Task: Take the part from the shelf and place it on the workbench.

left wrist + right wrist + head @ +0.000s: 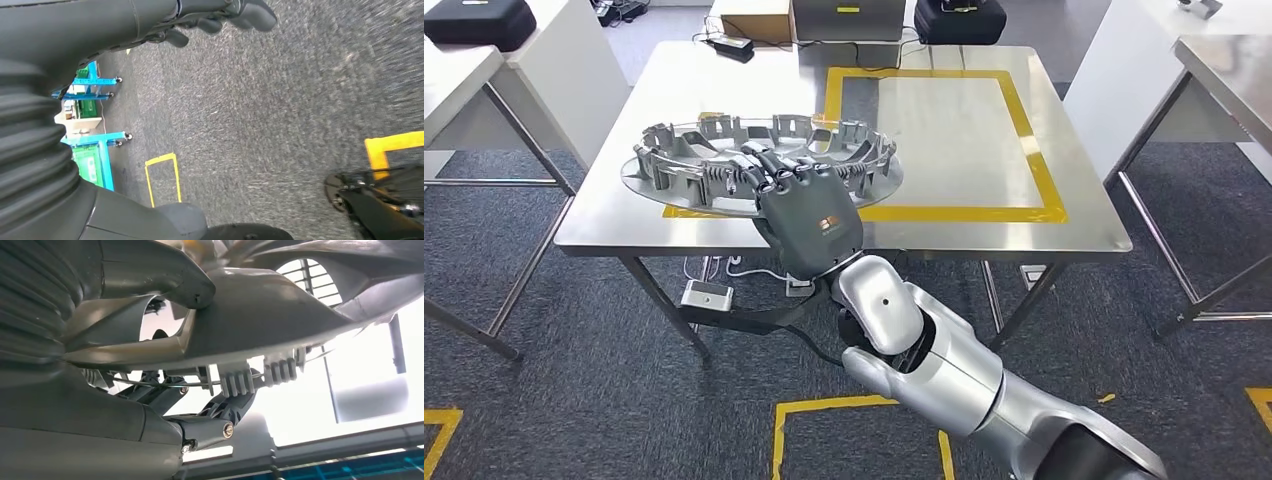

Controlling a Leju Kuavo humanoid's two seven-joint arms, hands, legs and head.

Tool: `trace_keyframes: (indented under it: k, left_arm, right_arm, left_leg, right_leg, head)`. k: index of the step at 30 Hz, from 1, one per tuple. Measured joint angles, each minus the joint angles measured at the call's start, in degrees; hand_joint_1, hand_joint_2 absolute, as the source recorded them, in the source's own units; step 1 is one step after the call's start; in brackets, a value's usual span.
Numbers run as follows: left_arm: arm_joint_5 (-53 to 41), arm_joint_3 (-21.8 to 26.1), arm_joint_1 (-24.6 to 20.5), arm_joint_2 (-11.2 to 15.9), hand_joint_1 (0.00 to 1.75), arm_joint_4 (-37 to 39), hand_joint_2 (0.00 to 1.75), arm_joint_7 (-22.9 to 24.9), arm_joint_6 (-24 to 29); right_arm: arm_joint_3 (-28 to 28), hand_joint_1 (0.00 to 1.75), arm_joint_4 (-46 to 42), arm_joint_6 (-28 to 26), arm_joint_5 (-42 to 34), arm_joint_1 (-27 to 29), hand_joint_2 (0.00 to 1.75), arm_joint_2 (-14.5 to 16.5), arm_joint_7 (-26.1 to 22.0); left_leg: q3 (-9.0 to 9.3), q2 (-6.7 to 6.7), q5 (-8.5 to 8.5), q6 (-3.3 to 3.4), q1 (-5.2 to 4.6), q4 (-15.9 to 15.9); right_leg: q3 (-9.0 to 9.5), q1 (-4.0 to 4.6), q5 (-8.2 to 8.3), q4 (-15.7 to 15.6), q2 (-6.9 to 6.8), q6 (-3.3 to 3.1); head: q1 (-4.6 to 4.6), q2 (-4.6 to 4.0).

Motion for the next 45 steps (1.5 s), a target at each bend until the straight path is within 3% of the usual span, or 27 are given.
trace_keyframes:
  k: [1,3,5,7,8,9,11,13,16,18,19,21,22,23,24,26,27,29,33,36,41,45]
  left_arm:
    - [-0.07,0.00,-0.13,0.03,0.00,-0.04,1.75,0.07,-0.08]
    - [-0.21,0.00,-0.40,0.11,0.00,-0.09,1.75,0.11,-0.12]
    - [-0.46,0.00,-0.55,0.13,0.00,-0.10,1.75,0.14,-0.12]
    - [-0.62,0.00,-0.51,0.15,0.00,-0.10,1.75,0.23,-0.12]
    - [-0.66,0.00,-0.46,0.18,0.00,-0.10,1.75,0.27,-0.12]
    - [-0.68,0.00,-0.42,0.21,0.00,-0.10,1.75,0.29,-0.12]
    - [-0.78,0.00,-0.30,0.27,0.00,-0.02,1.75,0.28,-0.14]
    - [-0.97,-0.01,-0.32,0.26,0.00,0.10,1.75,0.29,-0.28]
    - [-1.17,-0.01,-0.47,0.17,0.00,0.05,1.75,0.31,-0.48]
    - [-1.40,0.00,-0.60,0.15,0.00,0.03,1.75,0.31,-0.71]
    - [-1.57,0.00,-0.74,0.17,0.00,0.03,1.75,0.37,-0.91]
    - [-1.95,0.00,-1.01,0.18,0.00,0.03,1.75,0.49,-1.33]
    - [-2.05,0.00,-1.09,0.17,0.00,0.04,1.75,0.53,-1.46]
    - [-2.14,0.00,-1.11,0.16,0.00,0.04,1.75,0.51,-1.53]
    - [-2.21,0.00,-1.13,0.16,0.00,0.05,1.75,0.49,-1.56]
    - [-2.35,0.00,-1.24,0.13,0.00,0.07,1.75,0.46,-1.57]
    - [-2.45,0.00,-1.37,0.12,0.00,0.08,1.75,0.44,-1.56]
    - [-2.69,0.00,-1.57,0.08,0.00,0.08,1.75,0.30,-1.56]
    - [-2.92,0.00,-1.43,0.18,0.00,0.08,1.75,-0.28,-1.59]
    - [-2.92,0.00,-1.47,0.24,0.00,0.06,1.75,-0.85,-1.59]
    - [-2.92,0.01,-1.47,0.29,0.00,0.05,1.75,-1.09,-1.59]
    - [-2.75,0.09,-1.35,0.43,0.00,0.05,1.75,-1.09,-1.59]
  right_arm:
    - [-0.53,1.75,0.60,0.07,-0.49,-0.35,1.75,0.04,0.03]
    - [-1.56,1.75,2.44,0.04,-1.16,-1.26,1.75,0.16,0.04]
    - [-2.80,1.75,4.87,-0.24,-1.49,-2.11,1.75,0.26,-0.13]
    - [-4.07,1.75,7.00,-0.63,-1.65,-2.55,1.75,0.32,-0.46]
    - [-4.60,1.75,7.86,-0.78,-1.74,-2.65,1.75,0.35,-0.60]
    - [-5.00,1.75,8.58,-0.86,-1.83,-2.72,1.75,0.42,-0.66]
    - [-5.71,1.75,10.18,-0.76,-2.04,-3.00,1.75,0.65,-0.39]
    - [-6.56,1.75,12.56,-0.51,-2.21,-3.99,1.75,1.02,0.18]
    - [-8.96,1.75,18.31,0.02,-2.64,-6.64,1.75,1.64,0.85]
    - [-10.72,1.75,23.20,0.42,-2.93,-8.65,1.75,1.90,1.16]
    - [-11.54,1.75,26.00,0.60,-3.02,-9.62,1.75,1.99,1.28]
    - [-13.09,1.75,31.77,1.01,-3.08,-11.30,1.75,2.07,1.52]
    - [-13.86,1.75,34.55,1.29,-3.13,-11.92,1.75,2.08,1.69]
    - [-14.62,1.75,37.18,1.58,-3.19,-12.41,1.75,2.06,1.83]
    - [-15.35,1.75,39.67,1.90,-3.26,-12.88,1.75,2.04,2.03]
    - [-16.63,1.75,44.14,2.74,-3.34,-13.88,1.75,1.94,2.71]
    - [-17.15,1.75,46.11,3.32,-3.34,-14.46,1.75,1.85,3.23]
    - [-18.04,1.75,49.37,4.71,-3.49,-15.26,1.75,1.60,4.47]
    - [-19.69,1.75,54.05,6.90,-3.89,-15.67,1.75,0.55,6.01]
    - [-20.55,1.75,56.42,8.00,-4.08,-15.50,1.75,-0.34,6.34]
    - [-21.12,1.75,58.33,8.54,-4.18,-15.17,1.75,-1.21,6.29]
    - [-21.54,0.00,59.14,9.25,-4.53,-14.99,0.00,-1.38,4.89]
  left_leg:
    - [-0.32,0.06,0.53,-0.35,0.03,1.32]
    - [-3.31,0.25,0.72,-1.04,0.12,6.41]
    - [-8.00,0.40,-1.71,-1.59,0.28,12.65]
    - [-11.50,0.47,-4.26,-1.82,0.40,15.25]
    - [-12.06,0.49,-4.01,-1.85,0.44,14.17]
    - [-11.81,0.52,-2.23,-1.87,0.48,11.40]
    - [-10.72,0.64,4.36,-1.70,0.51,3.75]
    - [-10.04,0.77,8.44,-0.87,0.40,-0.77]
    - [-8.92,0.65,8.19,0.63,0.38,-1.51]
    - [-7.70,0.52,7.68,1.30,0.54,-1.74]
    - [-7.21,0.47,7.35,1.53,0.55,-1.82]
    - [-6.41,0.30,6.61,1.70,0.56,-1.83]
    - [-5.92,0.16,6.12,1.71,0.56,-1.83]
    - [-5.31,0.02,5.61,1.66,0.56,-1.82]
    - [-4.60,-0.08,5.07,1.56,0.55,-1.81]
    - [-3.37,-0.14,4.02,1.24,0.48,-1.74]
    - [-2.98,-0.18,3.54,0.96,0.41,-1.73]
    - [-2.73,-0.26,2.88,0.36,0.24,-1.60]
    - [-2.09,0.16,2.96,1.37,0.07,-2.32]
    - [-1.62,0.52,2.72,0.73,0.10,-2.79]
    - [-1.30,0.77,2.66,0.30,0.11,-3.21]
    - [-1.30,0.77,2.66,-0.17,0.13,-3.26]
  right_leg:
    - [0.85,-0.16,-0.22,-0.40,0.00,-0.30]
    - [2.58,-0.43,-1.05,-0.80,-0.06,-0.86]
    - [3.83,-0.46,-2.25,-0.87,-0.06,-1.16]
    - [5.26,-0.50,-3.53,-0.87,0.10,-1.09]
    - [6.14,-0.54,-4.23,-0.86,0.18,-0.99]
    - [7.10,-0.60,-4.99,-0.84,0.23,-0.85]
    - [8.61,-0.64,-6.59,-0.65,0.29,-0.42]
    - [9.38,-0.53,-7.85,-0.52,0.42,0.26]
    - [9.87,-0.46,-8.19,0.53,0.37,1.28]
    - [7.50,-0.64,-8.51,5.02,0.05,1.90]
    - [5.19,-0.80,-9.33,8.47,-0.13,2.27]
    - [0.11,-1.03,-12.23,14.65,-0.29,2.83]
    - [-1.70,-1.11,-13.16,15.84,-0.33,2.93]
    - [-2.65,-1.17,-12.92,15.26,-0.37,2.88]
    - [-2.68,-1.18,-11.08,12.85,-0.40,2.73]
    - [-1.24,-0.99,-4.32,4.97,-0.66,2.18]
    - [-0.61,-0.78,-1.87,1.83,-0.81,1.89]
    - [0.16,-0.48,0.44,-1.01,-0.87,1.41]
    - [1.16,-0.39,0.81,-1.40,-0.45,1.28]
    - [1.23,-0.33,0.51,-1.27,-0.15,0.65]
    - [1.25,-0.33,0.33,-1.23,0.07,0.37]
    - [1.27,-0.33,0.29,-1.13,0.05,0.29]
  head:
    - [0.00,0.00]
    - [-0.10,0.00]
    - [-0.17,0.00]
    - [-0.15,0.00]
    - [-0.15,0.00]
    - [-0.14,0.00]
    - [-0.20,0.00]
    - [-0.25,0.00]
    - [0.03,0.00]
    - [0.19,0.00]
    - [0.22,0.00]
    - [0.28,0.00]
    - [0.31,0.00]
    - [0.34,0.00]
    - [0.37,0.00]
    - [0.38,0.00]
    - [0.39,0.00]
    - [0.40,0.00]
    - [0.21,0.00]
    - [0.30,0.00]
    - [0.30,0.00]
    - [0.30,0.00]
